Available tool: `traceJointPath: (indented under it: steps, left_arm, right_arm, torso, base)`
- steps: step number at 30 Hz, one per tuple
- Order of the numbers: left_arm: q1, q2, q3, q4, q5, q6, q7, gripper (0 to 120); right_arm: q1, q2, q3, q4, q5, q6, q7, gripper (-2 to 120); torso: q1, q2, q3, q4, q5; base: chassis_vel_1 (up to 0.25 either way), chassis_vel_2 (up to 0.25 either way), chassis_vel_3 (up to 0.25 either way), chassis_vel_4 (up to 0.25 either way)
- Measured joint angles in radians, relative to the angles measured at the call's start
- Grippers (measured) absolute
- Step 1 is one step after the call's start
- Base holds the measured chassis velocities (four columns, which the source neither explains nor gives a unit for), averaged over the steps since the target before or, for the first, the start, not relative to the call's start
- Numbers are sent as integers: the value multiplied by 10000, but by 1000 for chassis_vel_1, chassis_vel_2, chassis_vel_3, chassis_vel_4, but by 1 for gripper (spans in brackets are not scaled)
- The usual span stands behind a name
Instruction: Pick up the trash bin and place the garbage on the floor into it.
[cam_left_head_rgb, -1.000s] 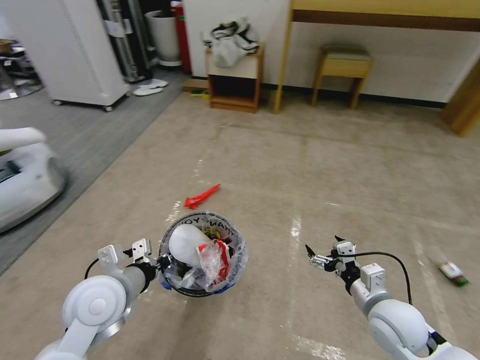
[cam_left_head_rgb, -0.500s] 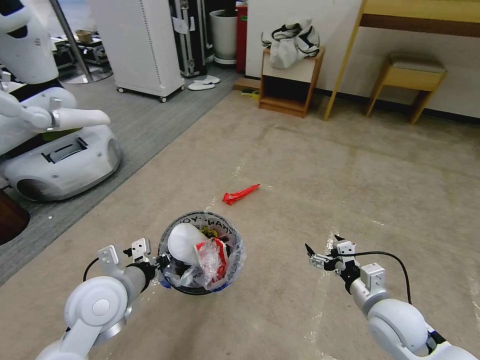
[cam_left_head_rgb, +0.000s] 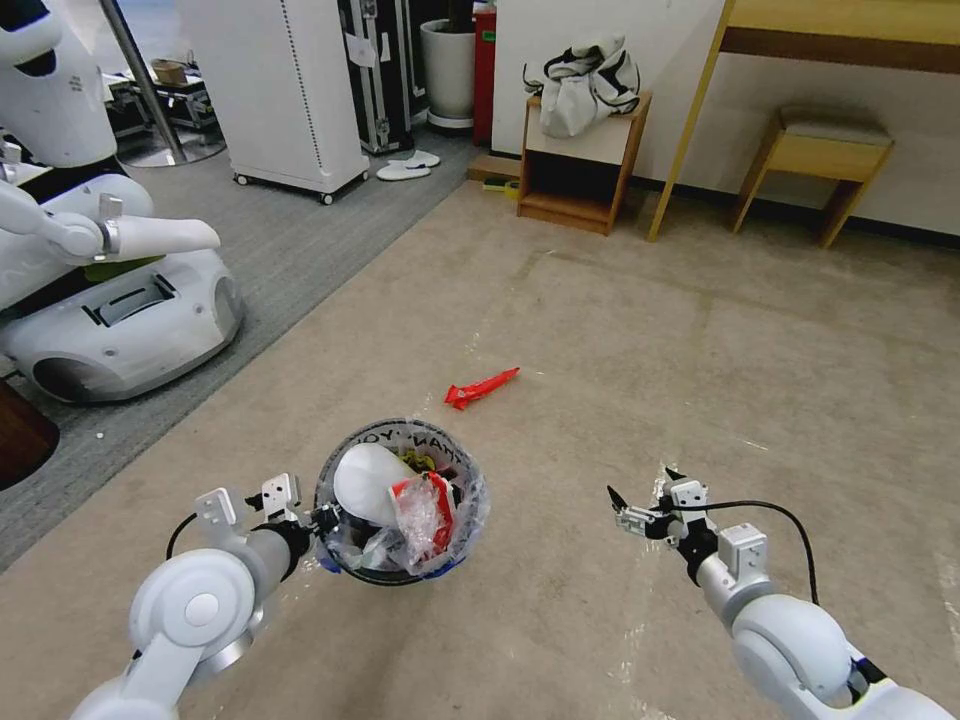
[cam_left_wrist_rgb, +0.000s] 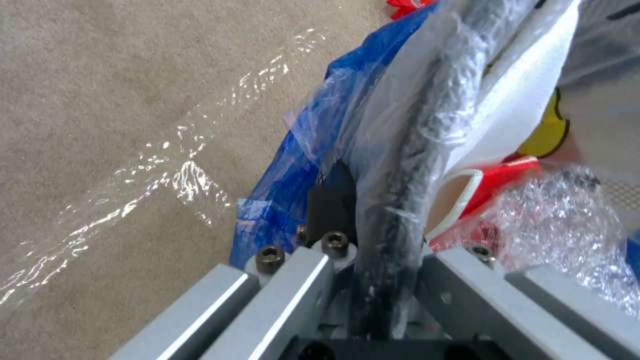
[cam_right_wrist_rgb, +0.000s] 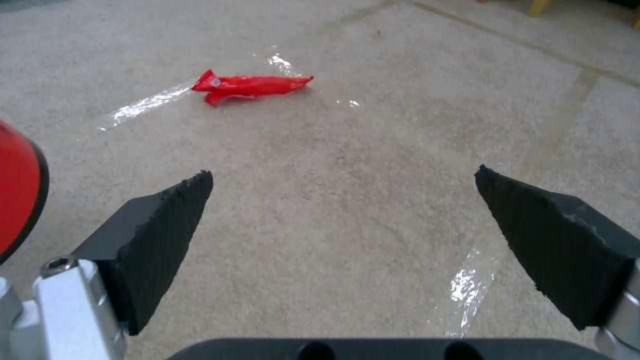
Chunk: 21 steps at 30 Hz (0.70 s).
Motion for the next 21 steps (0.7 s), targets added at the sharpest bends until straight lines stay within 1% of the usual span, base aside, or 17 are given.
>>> traceJointPath:
  steps: [13,21]
  left_arm:
    - [41,-12,59,95,73,0,19,0]
    - [-22,5,43,36,-209,-2,-229,0]
  right_arm:
    - [360,-139,-332,-196,-66,179,-249,100]
    - [285,-109,-498,-234,-203,318,-313,100]
  torso:
    - [0,1,3,0,0]
    - [0,1,3,-2,0]
  base:
    - [0,0,0,0]
    - [0,0,0,0]
